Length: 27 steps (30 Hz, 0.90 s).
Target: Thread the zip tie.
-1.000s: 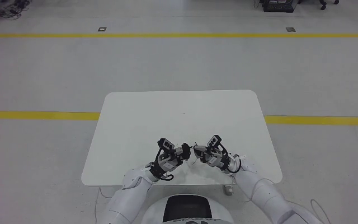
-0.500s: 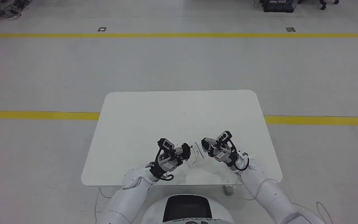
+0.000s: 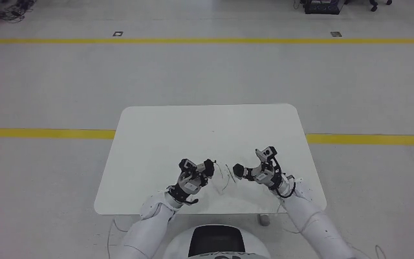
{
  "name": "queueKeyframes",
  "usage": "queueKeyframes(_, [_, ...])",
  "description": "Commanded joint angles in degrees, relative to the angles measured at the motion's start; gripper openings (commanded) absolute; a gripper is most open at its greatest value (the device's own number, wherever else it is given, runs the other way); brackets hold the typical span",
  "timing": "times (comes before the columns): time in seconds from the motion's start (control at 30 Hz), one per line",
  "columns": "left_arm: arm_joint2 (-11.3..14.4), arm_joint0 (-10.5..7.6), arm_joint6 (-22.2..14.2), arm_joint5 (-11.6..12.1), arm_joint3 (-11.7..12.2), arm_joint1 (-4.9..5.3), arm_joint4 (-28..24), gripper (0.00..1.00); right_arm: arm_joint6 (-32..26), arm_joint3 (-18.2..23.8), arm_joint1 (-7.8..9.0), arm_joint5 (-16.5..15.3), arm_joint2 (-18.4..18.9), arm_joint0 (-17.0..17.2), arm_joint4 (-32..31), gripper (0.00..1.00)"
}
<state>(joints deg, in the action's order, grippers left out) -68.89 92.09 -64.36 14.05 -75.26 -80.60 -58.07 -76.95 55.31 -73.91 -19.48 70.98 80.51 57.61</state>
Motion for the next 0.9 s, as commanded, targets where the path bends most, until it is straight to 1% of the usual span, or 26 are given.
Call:
queueKeyframes(0.0, [-0.35,0.59,-0.80,-2.04,-1.28,0.16,-2.72,0.00,0.52,4.65,-0.02,0.00,3.72,2.84,-1.66,1.00])
queueKeyframes(0.07, [-0.78,1.38,-1.54,-2.68,-2.84,0.43,-3.51,0.00,1.24,8.88,-0.29,0.00,6.87,5.79,-3.24,1.00])
queueKeyframes(0.13, [-1.04,2.22,-2.20,-3.32,-4.47,0.66,-4.17,0.00,1.91,12.16,-0.64,0.00,9.18,7.85,-4.76,1.00])
queueKeyframes(0.17, [-1.21,2.65,-2.28,-3.48,-5.17,0.79,-4.08,0.00,2.18,13.47,-0.86,0.00,10.00,8.78,-5.59,1.00])
queueKeyframes(0.2, [-1.32,3.22,-2.70,-3.90,-6.37,0.97,-3.94,0.00,2.25,14.97,-1.14,0.00,10.74,9.75,-7.12,1.00])
queueKeyframes(0.23, [-1.51,3.63,-2.90,-4.23,-7.09,1.12,-3.85,0.00,2.87,15.45,-1.29,0.00,11.22,10.17,-7.58,1.00])
queueKeyframes(0.87, [-1.51,3.63,-2.90,-4.23,-7.09,1.12,-3.85,0.00,2.87,15.45,-1.29,0.00,11.22,10.17,-7.58,1.00])
